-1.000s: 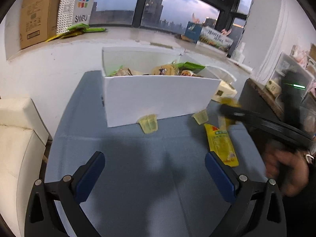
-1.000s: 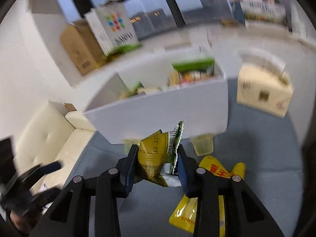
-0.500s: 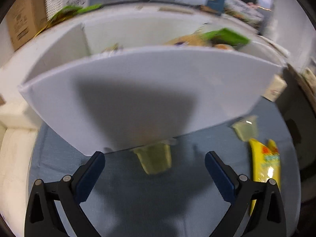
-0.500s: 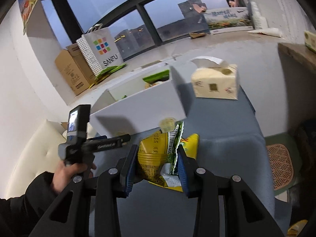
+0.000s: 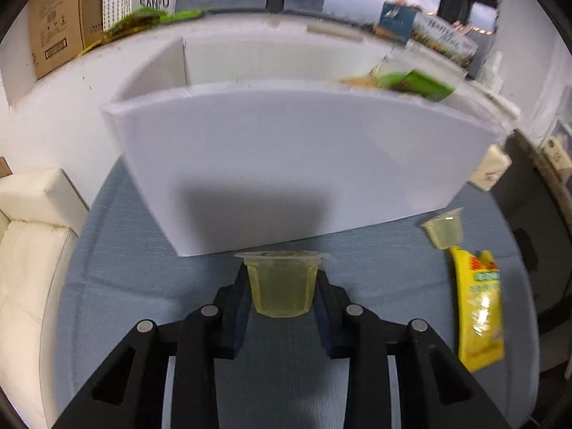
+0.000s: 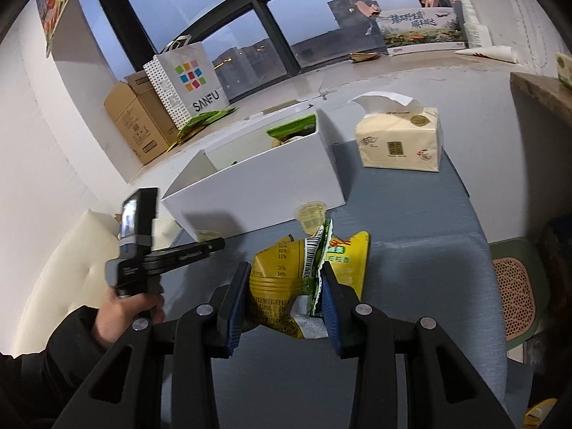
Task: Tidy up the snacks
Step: 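Drop the packets and jelly cup into the white box and open both tools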
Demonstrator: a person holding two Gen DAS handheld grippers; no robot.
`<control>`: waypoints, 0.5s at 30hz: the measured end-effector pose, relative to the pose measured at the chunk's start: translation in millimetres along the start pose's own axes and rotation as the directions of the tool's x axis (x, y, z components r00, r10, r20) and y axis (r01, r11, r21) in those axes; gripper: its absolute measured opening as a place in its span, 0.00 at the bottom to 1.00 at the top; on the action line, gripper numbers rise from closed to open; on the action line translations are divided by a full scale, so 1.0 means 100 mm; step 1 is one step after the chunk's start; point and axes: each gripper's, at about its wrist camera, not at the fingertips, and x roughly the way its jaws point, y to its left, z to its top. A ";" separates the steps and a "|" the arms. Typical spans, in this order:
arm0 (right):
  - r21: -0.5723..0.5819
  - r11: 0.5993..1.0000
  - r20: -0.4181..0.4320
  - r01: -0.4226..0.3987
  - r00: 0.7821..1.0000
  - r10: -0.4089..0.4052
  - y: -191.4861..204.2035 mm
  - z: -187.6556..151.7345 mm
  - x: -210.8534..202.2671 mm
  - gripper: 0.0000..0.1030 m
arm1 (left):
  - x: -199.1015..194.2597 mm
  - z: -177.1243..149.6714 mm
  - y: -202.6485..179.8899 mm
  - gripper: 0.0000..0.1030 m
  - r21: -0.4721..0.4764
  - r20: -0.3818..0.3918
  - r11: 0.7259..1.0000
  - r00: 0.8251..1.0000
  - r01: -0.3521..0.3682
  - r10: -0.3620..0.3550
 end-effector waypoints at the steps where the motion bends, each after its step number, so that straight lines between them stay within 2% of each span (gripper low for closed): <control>1: -0.003 1.000 -0.002 -0.003 1.000 0.003 0.02 0.00 0.01 0.39 | -0.10 -0.02 0.01 0.34 0.003 0.019 1.000 1.000 0.013 -0.013; 8: -0.027 0.999 -0.014 -0.021 1.000 0.020 0.16 -0.02 0.09 0.39 | -0.85 -0.09 0.09 0.34 0.035 0.121 0.996 0.989 0.082 -0.086; 15: -0.058 0.996 -0.005 -0.064 0.998 0.064 0.36 0.16 0.19 0.39 | -1.34 0.10 0.18 0.34 0.067 0.207 0.991 0.970 0.114 -0.126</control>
